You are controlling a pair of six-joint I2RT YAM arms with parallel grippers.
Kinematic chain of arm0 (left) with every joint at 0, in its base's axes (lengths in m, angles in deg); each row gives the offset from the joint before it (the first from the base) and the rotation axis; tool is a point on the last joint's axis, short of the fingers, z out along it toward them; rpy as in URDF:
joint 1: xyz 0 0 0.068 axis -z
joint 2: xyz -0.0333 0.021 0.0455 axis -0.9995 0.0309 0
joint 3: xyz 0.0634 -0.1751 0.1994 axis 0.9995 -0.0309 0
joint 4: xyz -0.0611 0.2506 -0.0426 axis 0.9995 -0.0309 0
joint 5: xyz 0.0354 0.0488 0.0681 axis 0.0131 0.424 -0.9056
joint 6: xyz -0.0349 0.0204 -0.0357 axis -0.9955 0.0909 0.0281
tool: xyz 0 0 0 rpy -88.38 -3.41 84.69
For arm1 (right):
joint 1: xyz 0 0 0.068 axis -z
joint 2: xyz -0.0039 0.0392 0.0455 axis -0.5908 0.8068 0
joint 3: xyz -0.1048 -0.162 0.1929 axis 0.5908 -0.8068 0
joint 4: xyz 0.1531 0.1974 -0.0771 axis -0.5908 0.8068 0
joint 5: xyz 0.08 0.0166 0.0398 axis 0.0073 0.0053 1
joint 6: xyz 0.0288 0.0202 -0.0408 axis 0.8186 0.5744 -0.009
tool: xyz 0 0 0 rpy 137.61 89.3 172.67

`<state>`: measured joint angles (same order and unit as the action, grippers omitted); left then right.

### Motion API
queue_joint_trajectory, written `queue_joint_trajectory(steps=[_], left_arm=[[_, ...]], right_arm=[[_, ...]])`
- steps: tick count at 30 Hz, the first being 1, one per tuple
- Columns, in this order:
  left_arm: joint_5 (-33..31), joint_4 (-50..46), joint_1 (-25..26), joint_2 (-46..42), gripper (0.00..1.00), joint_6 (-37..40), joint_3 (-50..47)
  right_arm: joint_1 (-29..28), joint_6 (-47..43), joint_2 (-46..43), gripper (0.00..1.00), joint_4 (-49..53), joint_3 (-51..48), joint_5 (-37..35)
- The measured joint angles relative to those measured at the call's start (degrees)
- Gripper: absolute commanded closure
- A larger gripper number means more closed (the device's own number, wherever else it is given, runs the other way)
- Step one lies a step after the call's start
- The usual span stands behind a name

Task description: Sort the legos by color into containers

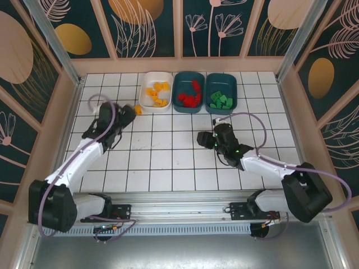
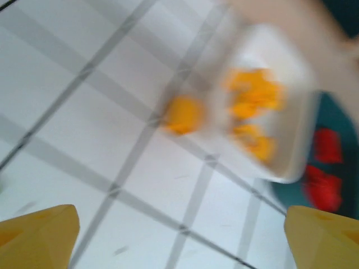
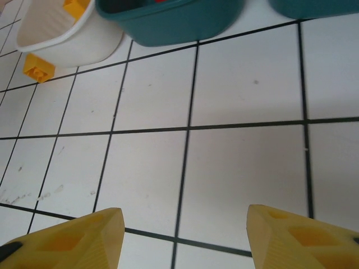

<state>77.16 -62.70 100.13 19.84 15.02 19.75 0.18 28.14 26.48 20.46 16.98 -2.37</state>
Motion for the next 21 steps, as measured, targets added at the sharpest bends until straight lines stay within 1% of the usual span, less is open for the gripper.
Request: queue_joint_trajectory(steps=[2, 4, 7, 9, 11, 14, 15, 18, 21], left_arm=[[-0.02, -3.69, -4.55, -2.01, 0.11, -5.03, -5.9], [0.61, -7.21, -6.8, -3.32, 0.11, -10.12, -9.46], [1.49, -10.29, -8.26, -3.13, 0.12, -16.35, -9.49], [1.97, -12.02, -9.7, -1.09, 0.12, -19.32, -7.34], [2.91, -13.77, -11.72, 3.45, 0.13, -21.62, -3.32], [5.88, -15.52, -14.29, 11.98, 0.21, -22.82, 3.37], [7.41, -16.15, -15.15, 15.58, 0.22, -22.69, 5.88], [10.78, -18.49, -16.68, 24.94, 0.22, -21.7, 12.26], [12.72, -19.96, -17.29, 29.14, 0.22, -21.66, 14.58]], right_arm=[[-0.59, -0.2, 1.7, 0.4, -0.59, 1.09, 0.0], [-1.16, -0.37, 2.84, 0.4, -1.09, 1.88, -0.02], [-1.64, -0.85, 3.26, 0.4, -1.29, 2.21, -0.02], [-1.7, -1.09, 3.26, 0.4, -1.29, 2.21, -0.07], [-1.7, -1.25, 3.26, 0.4, -1.25, 2.21, -0.15], [-1.7, -1.27, 3.23, 0.4, -1.25, 2.21, -0.83], [-1.7, -1.27, 3.23, 0.4, -1.22, 2.21, -0.98], [-1.7, -1.25, 3.13, 0.4, -1.2, 2.21, -1.42], [-1.7, -1.25, 2.47, 0.4, -1.2, 1.99, -2.03]])
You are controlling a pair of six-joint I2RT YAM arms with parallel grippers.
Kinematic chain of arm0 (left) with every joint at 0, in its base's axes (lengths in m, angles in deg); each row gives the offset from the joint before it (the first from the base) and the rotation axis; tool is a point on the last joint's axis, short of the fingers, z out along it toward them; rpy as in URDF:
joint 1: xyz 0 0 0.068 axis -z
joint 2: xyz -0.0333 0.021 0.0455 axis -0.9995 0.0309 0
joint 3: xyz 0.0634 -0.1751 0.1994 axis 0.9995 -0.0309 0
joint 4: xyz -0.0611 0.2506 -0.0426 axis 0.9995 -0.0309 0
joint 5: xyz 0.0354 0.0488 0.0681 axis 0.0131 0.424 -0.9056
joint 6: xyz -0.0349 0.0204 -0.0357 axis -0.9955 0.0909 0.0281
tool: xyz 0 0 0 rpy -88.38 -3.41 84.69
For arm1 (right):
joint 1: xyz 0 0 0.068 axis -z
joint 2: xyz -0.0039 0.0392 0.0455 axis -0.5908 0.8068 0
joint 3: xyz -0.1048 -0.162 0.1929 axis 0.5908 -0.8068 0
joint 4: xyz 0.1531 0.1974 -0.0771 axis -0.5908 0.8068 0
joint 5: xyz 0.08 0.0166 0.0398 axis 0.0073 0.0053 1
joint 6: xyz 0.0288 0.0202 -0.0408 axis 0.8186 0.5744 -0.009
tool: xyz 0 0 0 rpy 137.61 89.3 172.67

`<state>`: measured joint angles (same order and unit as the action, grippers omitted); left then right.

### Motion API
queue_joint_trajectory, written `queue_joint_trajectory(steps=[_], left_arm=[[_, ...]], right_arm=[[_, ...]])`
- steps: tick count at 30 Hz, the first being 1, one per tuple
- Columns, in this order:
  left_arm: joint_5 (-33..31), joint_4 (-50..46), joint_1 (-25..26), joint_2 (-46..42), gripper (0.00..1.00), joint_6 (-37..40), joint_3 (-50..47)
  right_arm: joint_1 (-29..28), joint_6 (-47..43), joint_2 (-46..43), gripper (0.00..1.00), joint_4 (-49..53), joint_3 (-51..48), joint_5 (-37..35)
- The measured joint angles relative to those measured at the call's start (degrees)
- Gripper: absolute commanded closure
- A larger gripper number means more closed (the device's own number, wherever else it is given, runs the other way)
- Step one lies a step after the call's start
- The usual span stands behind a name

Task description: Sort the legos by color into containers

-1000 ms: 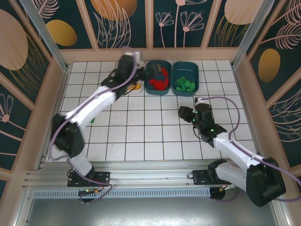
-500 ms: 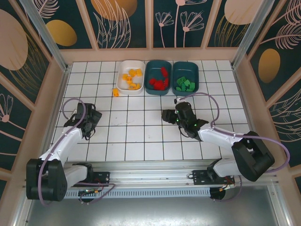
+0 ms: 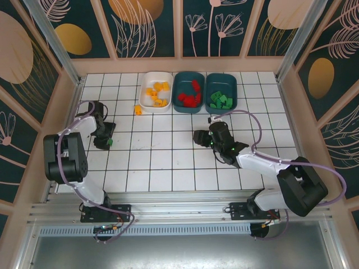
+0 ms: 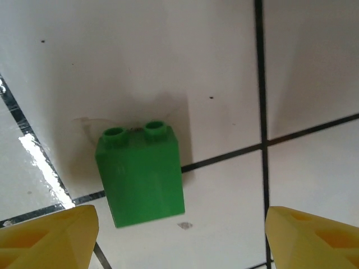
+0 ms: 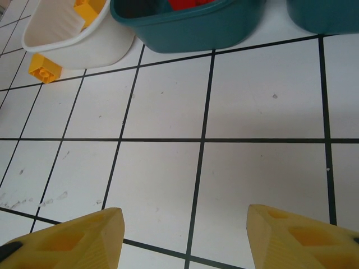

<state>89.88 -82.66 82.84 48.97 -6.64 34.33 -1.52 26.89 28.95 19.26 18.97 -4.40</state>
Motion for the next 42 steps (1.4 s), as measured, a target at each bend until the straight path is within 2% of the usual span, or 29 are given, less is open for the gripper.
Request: queue_joint_trajectory(steps=[8, 12, 16, 21, 27, 30, 36, 39, 42], left_arm=[[0.35, -3.23, -0.79, 0.42, 0.23, -0.02, 1.77], [-0.37, -3.17, -2.12, 2.27, 0.31, 1.22, 1.77], [-0.5, -2.69, -2.8, 4.22, 0.43, 2.58, 1.27], [-1.05, -3.04, -2.93, 3.15, 0.72, 3.52, -0.22], [-1.16, 1.9, -2.93, -0.11, 0.89, 5.64, -3.52], [-1.07, 7.06, -2.93, -2.84, 0.91, 6.84, -6.03], [-0.74, 10.78, -1.75, -9.22, 0.9, 9.35, -6.49], [-0.79, 11.04, 1.9, -10.75, 0.9, 10.23, -5.57], [-0.76, 11.19, 8.0, -10.58, 0.9, 10.62, -2.25]], right_arm=[[0.02, 0.0, -0.48, 0.4, 0.02, -0.76, -0.9], [0.02, 0.0, -0.48, 0.4, 0.0, -0.76, -0.98], [0.02, 0.0, -0.48, 0.4, 0.0, -0.76, -1.07], [0.02, -0.02, -0.52, 0.4, 0.22, -0.76, -1.51], [0.02, -0.02, -1.33, 0.4, 0.9, -0.76, -2.36], [0.02, -0.02, -1.51, 0.4, 1.01, -0.76, -2.58], [0.13, 0.0, -1.51, 0.4, 1.25, -0.76, -2.54], [0.2, 0.0, -1.51, 0.4, 1.25, -0.76, -2.56], [0.57, -0.02, -1.51, 0.4, 1.31, -0.76, -2.62]])
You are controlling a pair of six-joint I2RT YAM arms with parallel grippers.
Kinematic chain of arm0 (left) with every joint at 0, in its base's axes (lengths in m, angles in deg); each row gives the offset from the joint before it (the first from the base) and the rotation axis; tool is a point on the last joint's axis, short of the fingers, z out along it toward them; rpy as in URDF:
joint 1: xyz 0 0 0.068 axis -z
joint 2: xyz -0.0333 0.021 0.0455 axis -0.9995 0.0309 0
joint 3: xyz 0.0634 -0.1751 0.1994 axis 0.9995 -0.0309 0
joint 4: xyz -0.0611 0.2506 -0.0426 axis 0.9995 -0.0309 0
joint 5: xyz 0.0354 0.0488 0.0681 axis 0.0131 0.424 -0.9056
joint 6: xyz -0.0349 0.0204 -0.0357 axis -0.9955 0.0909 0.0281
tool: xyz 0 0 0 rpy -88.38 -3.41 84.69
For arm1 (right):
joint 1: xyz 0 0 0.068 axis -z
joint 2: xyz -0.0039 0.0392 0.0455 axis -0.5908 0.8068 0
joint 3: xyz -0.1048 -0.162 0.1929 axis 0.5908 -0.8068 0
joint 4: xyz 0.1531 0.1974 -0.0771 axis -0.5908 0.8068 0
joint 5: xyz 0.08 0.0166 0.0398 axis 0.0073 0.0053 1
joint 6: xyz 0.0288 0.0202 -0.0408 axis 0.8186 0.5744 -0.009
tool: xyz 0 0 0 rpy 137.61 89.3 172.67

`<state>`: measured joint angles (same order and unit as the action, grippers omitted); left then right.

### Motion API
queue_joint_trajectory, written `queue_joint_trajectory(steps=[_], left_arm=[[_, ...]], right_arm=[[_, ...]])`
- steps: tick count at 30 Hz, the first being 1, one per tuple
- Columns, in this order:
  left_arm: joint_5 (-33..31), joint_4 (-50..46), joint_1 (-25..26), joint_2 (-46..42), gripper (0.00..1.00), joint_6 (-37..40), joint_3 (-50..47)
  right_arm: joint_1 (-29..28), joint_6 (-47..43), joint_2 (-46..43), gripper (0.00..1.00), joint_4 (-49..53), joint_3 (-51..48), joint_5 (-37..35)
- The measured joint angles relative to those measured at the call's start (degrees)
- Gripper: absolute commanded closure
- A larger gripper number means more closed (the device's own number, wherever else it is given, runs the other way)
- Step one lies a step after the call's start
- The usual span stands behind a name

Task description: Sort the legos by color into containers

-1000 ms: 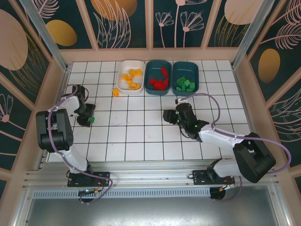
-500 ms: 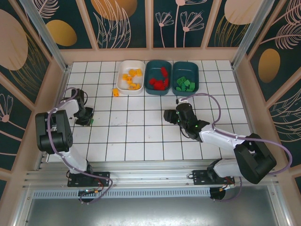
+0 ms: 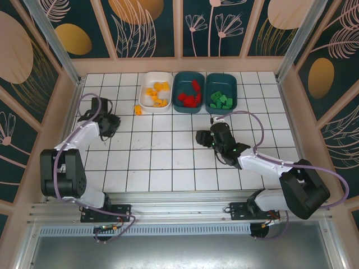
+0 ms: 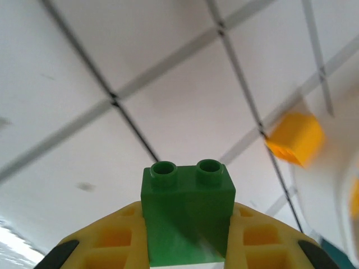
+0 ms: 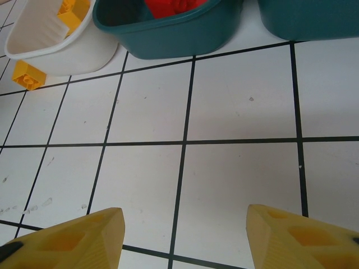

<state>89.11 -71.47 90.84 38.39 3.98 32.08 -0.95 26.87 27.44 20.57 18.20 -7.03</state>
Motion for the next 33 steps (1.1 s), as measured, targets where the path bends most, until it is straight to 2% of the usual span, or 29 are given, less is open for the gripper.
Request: queue_joint_trajectory(steps=[4, 7, 13, 18, 21, 23, 30, 33], left_arm=[[0.09, 1.33, 8.87, 2.49, 0.9, 1.42, 6.88], [0.04, 2.14, 15.39, 8.33, 0.9, 4.09, 15.1], [3.58, 3.37, 27.08, 27.43, 0.9, 10.4, 37.55], [9.2, 1.25, 34.1, 45.57, 0.88, 16.87, 62.69], [12.33, -0.85, 36.81, 54.82, 0.85, 20.81, 77.5], [13.75, -1.16, 37.68, 57.57, 0.83, 22.43, 81.64], [15.28, 0.37, 37.0, 59.12, 0.8, 23.74, 82.23], [15.06, 1.18, 36.59, 60.72, 0.74, 23.8, 84.11]], right_arm=[[2.71, 0.04, -1.46, 0.4, 1.38, 0.0, -0.24], [8.2, 0.92, -5.66, 0.4, 1.73, -0.94, 1.2], [16.63, 1.75, -13.75, 0.4, 4.85, -2.16, 1.22], [22.56, 1.77, -18.03, 0.4, 8.04, -2.51, 1.7], [24.96, 1.73, -20.04, 0.4, 9.53, -2.6, 2.21], [25.79, 1.7, -20.92, 0.4, 10.43, -2.6, 2.27], [26.91, 1.53, -22.91, 0.4, 11.65, -3.41, 3.69], [27.02, 1.51, -22.93, 0.4, 11.67, -3.41, 3.96]])
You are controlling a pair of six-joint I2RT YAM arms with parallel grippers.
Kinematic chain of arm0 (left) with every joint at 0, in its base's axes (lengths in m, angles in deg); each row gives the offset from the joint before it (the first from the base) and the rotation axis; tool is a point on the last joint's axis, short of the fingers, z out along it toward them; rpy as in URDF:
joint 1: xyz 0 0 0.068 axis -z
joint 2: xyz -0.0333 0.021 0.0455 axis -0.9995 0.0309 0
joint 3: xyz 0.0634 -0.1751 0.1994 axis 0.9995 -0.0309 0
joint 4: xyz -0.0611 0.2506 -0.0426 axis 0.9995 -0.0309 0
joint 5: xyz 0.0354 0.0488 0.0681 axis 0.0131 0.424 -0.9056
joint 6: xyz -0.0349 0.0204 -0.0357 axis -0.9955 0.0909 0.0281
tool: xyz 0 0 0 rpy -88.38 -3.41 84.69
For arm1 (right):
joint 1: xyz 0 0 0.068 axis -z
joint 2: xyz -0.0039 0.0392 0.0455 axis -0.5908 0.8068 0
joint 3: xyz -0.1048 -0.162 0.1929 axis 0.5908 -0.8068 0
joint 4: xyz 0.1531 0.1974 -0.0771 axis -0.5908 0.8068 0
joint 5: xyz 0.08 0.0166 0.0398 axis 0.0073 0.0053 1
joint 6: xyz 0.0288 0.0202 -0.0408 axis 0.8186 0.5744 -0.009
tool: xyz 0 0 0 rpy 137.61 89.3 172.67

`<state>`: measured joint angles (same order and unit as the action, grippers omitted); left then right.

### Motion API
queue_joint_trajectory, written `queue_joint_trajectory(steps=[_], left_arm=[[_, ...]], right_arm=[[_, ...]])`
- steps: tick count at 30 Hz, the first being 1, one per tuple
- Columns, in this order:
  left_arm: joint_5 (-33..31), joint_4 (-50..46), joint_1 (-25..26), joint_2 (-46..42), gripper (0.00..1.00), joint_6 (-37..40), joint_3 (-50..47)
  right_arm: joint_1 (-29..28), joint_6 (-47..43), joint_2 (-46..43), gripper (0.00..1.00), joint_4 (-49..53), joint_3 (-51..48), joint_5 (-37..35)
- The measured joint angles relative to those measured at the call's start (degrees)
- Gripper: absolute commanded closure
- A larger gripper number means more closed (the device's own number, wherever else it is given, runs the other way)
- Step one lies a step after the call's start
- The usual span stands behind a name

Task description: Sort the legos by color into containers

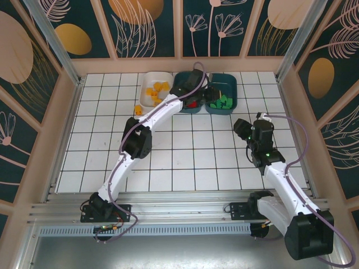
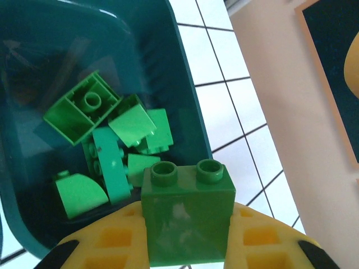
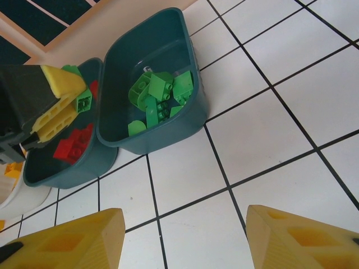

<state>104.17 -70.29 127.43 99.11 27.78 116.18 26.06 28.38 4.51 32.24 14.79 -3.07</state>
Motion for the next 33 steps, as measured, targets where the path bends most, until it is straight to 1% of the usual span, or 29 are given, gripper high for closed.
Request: queue_joint_trajectory(steps=[2, 6, 7, 10, 16, 18, 21, 22, 23, 24, 26, 28, 30, 33], left_arm=[[-0.2, 0.63, -0.22, 1.27, 0.67, 0.0, 1.36], [-0.39, 1.53, -0.31, 2.19, 0.42, 0.02, 1.73], [-0.42, 1.84, -0.31, 2.29, 0.39, -0.02, 1.73], [-0.35, 2.25, -0.31, 2.38, 0.36, -0.11, 1.79], [-0.9, 1.99, -0.55, 1.33, 0.36, 1.97, 2.05], [-2.16, 2.25, -1.03, -2.6, 0.36, 3.02, -3.72], [-4.57, 4.39, -3.04, -15.34, 0.32, 3.74, -22.6], [-5.62, 5.46, -4.28, -20.52, 0.29, 3.74, -29.62], [-6.78, 6.49, -5.9, -25.77, 0.21, 3.87, -36.33], [-7.89, 7.41, -7.65, -30.23, 0.17, 4.15, -41.75], [-10.99, 9.09, -12.92, -39.95, 0.16, 4.11, -52.81], [-14.08, 9.75, -17.94, -46.05, 0.17, 4.33, -59.34], [-17.49, 9.73, -22.27, -49.86, 0.19, 4.44, -64.43], [-20.06, 9.75, -26.43, -52.26, 0.24, 3.93, -71.65]], right_arm=[[0.0, -0.02, 0.0, 0.4, 0.02, 0.0, 0.22], [0.0, -0.04, -0.11, 0.4, 0.35, 0.0, 0.68], [0.0, -0.04, -0.22, 0.4, 0.44, 0.0, 0.87], [0.0, -0.04, -0.48, 0.4, 0.44, 0.0, 1.33], [-0.72, 0.0, -0.55, 0.4, 0.42, -0.11, 2.36], [-2.27, 0.0, -0.55, 0.4, 0.42, -0.11, 2.34], [-5.66, 0.07, -0.52, 0.4, 0.35, -0.11, 2.12], [-7.08, 0.13, -0.46, 0.4, 0.28, -0.11, 2.08], [-8.72, 0.22, -0.17, 0.4, 0.09, -0.11, 1.75], [-9.99, 0.26, 0.31, 0.4, -0.28, -0.11, 1.57], [-13.27, 0.39, 2.45, 0.4, -1.55, -0.11, 1.03], [-15.63, 0.48, 5.09, 0.4, -2.49, -0.09, 0.81], [-17.27, 0.48, 7.82, 0.39, -2.91, 0.09, 0.7], [-18.69, 0.48, 11.08, 0.4, -3.58, 0.76, 0.63]])
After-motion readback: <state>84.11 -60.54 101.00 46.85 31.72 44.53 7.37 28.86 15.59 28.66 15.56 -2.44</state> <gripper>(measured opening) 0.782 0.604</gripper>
